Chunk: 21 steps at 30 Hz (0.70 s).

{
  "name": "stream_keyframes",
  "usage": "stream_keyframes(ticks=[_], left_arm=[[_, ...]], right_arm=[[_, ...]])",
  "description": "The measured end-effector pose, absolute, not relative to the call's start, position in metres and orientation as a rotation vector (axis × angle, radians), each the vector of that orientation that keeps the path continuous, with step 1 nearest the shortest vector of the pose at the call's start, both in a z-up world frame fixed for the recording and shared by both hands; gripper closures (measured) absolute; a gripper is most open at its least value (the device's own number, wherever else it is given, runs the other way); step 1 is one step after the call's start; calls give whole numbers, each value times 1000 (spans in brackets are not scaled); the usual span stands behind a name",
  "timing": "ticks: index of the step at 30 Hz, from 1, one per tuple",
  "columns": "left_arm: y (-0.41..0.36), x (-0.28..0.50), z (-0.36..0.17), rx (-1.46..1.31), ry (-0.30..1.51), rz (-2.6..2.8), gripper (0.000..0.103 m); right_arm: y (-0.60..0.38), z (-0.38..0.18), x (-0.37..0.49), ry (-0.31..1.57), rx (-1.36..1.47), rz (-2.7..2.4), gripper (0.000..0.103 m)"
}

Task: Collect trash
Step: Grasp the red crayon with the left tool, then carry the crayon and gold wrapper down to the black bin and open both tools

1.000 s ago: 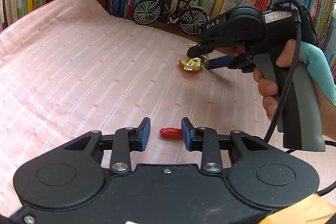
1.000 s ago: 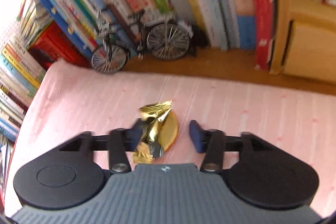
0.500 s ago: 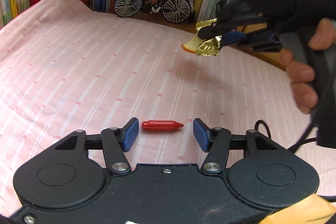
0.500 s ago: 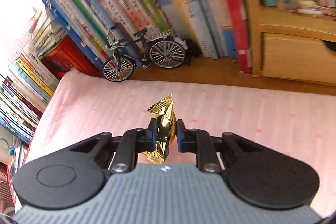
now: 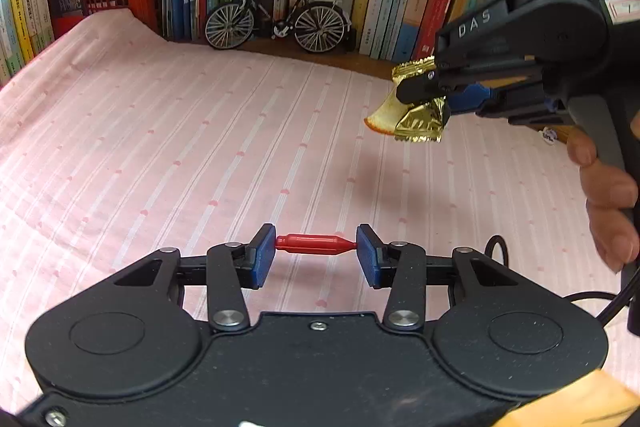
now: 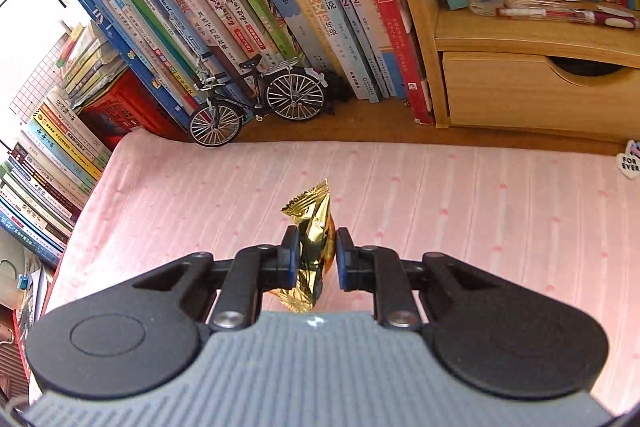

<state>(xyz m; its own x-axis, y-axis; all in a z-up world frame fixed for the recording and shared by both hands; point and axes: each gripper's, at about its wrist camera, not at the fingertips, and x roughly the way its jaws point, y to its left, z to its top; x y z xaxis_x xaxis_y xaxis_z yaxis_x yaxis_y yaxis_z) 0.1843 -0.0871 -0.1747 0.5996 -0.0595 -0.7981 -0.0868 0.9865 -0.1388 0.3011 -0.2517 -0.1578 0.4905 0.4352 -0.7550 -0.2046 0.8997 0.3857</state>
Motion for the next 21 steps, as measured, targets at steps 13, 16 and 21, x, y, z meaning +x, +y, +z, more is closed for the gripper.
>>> stream_keyframes(ticks=[13, 16, 21], left_arm=[[-86, 132, -113, -142, 856, -2, 61], [-86, 105, -102, -145, 846, -12, 61], [-82, 53, -90, -141, 838, -33, 61]], right_arm=[[-274, -115, 232, 927, 292, 346, 81], [-278, -107, 206, 917, 288, 329, 81], [-283, -99, 154, 909, 291, 297, 81]])
